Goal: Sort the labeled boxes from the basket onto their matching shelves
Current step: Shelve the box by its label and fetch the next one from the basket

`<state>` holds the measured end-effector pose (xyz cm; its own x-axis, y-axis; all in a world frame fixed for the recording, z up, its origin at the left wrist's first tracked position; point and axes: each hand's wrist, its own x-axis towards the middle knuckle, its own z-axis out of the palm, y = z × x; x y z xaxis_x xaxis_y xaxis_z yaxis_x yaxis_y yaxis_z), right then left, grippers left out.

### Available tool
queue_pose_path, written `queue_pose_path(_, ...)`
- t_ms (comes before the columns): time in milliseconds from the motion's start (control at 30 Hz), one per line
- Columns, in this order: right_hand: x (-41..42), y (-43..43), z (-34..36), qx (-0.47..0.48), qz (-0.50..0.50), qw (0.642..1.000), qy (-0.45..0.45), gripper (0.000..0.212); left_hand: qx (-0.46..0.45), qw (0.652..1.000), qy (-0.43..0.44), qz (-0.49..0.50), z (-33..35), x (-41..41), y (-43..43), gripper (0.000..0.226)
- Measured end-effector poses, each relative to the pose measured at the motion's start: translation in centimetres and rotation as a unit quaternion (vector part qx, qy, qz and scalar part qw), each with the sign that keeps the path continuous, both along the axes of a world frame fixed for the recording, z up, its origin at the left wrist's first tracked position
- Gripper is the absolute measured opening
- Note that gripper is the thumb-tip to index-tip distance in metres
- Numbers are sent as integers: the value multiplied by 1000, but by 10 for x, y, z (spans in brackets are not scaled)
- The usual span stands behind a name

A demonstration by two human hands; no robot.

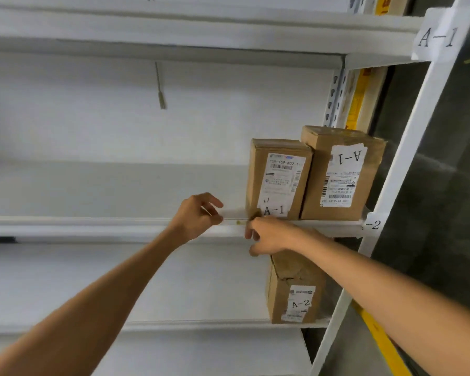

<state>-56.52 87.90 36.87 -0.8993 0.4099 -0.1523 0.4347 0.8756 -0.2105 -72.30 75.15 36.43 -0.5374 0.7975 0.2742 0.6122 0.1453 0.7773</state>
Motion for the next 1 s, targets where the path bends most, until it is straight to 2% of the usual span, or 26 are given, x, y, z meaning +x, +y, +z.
queue_pose_path(133,-60,-46,-8,18,101,994,-22,50,-77,994,-3,73,-25,-28,-75,21)
queue_pose_path(233,-109,-94,-14,8,179,983,-39,52,-173,974,-14,145,-50,-50,-148,22)
queue_pose_path(333,-156,-152,-19,1,258,965,-45,51,-225,939,-10,259,-66,-63,-238,25)
queue_pose_path(500,-211,-274,-29,-22,394,918,-40,49,-272,865,-56,417,-79,-40,-392,25)
queue_pose_path(667,-236,-412,-39,-21,530,847,-43,43,-292,786,-95,537,-77,10,-522,26)
queue_pose_path(800,-226,-526,-44,-15,615,788,-24,35,-274,729,-131,613,-74,72,-604,30)
queue_pose_path(1000,-157,-669,-50,17,762,646,-33,45,-245,619,-179,725,-79,192,-675,31)
